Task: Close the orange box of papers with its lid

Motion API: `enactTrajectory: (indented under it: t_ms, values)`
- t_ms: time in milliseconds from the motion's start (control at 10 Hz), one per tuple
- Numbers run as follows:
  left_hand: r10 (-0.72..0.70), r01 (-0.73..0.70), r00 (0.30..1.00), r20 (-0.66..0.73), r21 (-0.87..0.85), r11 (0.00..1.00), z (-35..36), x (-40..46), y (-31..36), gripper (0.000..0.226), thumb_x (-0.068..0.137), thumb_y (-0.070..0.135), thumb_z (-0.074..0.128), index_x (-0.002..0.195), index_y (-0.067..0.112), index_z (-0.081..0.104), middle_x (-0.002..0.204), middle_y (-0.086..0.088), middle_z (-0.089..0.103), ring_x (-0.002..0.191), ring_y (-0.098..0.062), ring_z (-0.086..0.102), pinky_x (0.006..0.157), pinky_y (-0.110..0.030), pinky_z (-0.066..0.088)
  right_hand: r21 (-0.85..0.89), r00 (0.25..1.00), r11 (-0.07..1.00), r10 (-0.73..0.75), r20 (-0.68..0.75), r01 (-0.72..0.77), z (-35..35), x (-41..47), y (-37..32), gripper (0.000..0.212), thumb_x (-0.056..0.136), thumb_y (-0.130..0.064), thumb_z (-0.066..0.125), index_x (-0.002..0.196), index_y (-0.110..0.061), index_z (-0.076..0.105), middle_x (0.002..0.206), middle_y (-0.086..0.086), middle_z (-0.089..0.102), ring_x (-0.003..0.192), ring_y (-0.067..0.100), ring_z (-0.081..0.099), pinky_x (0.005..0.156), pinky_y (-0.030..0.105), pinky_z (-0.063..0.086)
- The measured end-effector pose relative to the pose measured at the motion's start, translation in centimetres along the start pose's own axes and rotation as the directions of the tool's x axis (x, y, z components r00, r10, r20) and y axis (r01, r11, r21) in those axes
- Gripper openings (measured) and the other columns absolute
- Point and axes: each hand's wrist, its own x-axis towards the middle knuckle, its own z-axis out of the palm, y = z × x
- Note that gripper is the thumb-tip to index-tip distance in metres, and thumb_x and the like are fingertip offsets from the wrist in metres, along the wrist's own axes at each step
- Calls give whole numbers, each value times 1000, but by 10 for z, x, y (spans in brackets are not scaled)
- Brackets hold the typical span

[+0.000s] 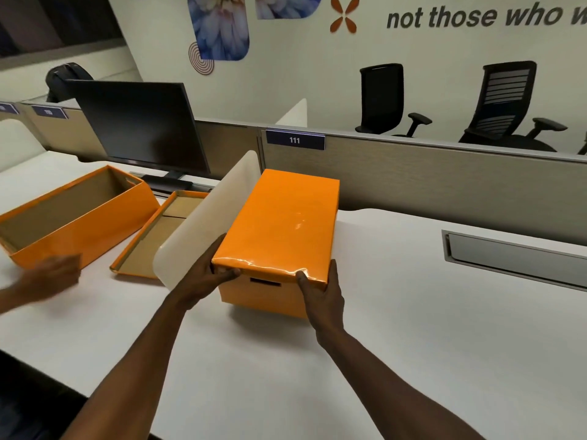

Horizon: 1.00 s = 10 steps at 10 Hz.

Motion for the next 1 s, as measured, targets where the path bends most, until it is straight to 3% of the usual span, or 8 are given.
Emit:
enactTrajectory:
  t_ms: [300, 500, 600, 700, 800, 900, 1000]
  values:
    - [-67, 59, 996, 57, 133, 989, -43, 28, -17, 129, 53, 79, 80, 159, 31, 26, 153, -5, 46, 138, -31, 48, 109, -50, 48, -59, 999, 997, -42, 15, 43, 44, 21, 3, 89, 89, -55, 66, 159, -35, 15, 154, 0, 44, 133, 25, 51, 104, 39, 49]
    - [-128, 108, 991, 47, 305, 946, -47, 34, -26, 131, 58, 73, 81, 162, 29, 15, 158, -9, 40, 140, -34, 45, 111, -54, 46, -134, 987, 979, -147, 68, 155, 39, 19, 14, 78, 90, -52, 65, 149, -53, 15, 146, -12, 47, 130, 14, 51, 101, 29, 46]
    - [-74, 67, 997, -9, 533, 843, -44, 41, -26, 119, 78, 38, 85, 164, 26, 3, 171, -11, 17, 153, -37, 26, 120, -54, 32, -366, 960, 887, -259, 109, 281, 24, 24, 17, 92, 89, -57, 64, 159, -35, 9, 166, 1, 21, 149, 21, 29, 111, 33, 32]
    - [60, -74, 997, 44, 661, 746, -33, 40, -17, 120, 78, 38, 85, 163, 31, 1, 174, -2, 4, 159, -30, 10, 123, -51, 22, -594, 884, 663, -413, 219, 456, 14, 30, 17, 96, 90, -58, 60, 161, -24, 5, 169, 7, 1, 155, 26, 10, 116, 39, 24]
    - [170, -275, 961, 216, 758, 591, -1, 33, -6, 104, 84, 46, 77, 162, 34, 10, 173, 3, 2, 160, -22, -3, 126, -43, 10, -716, 771, 318, -414, 484, 621, 8, 36, 11, 83, 97, -45, 57, 161, -26, 8, 169, 7, -1, 156, 31, -1, 123, 55, 17]
    - [161, -296, 955, 248, 793, 532, 20, 28, -4, 89, 92, 37, 69, 161, 32, 13, 173, 0, 5, 161, -25, 0, 128, -46, 5, -742, 772, 248, -345, 533, 623, 8, 38, 10, 78, 99, -39, 54, 161, -27, 8, 169, 7, 0, 156, 32, -2, 120, 60, 23]
    - [93, -217, 976, 197, 858, 466, 52, 28, 3, 92, 94, 38, 67, 163, 24, 9, 174, -7, 0, 161, -29, -3, 128, -52, 0, -713, 754, 268, -357, 552, 648, 1, 39, 15, 82, 98, -51, 50, 161, -27, 4, 169, 8, -3, 156, 31, -4, 122, 58, 17]
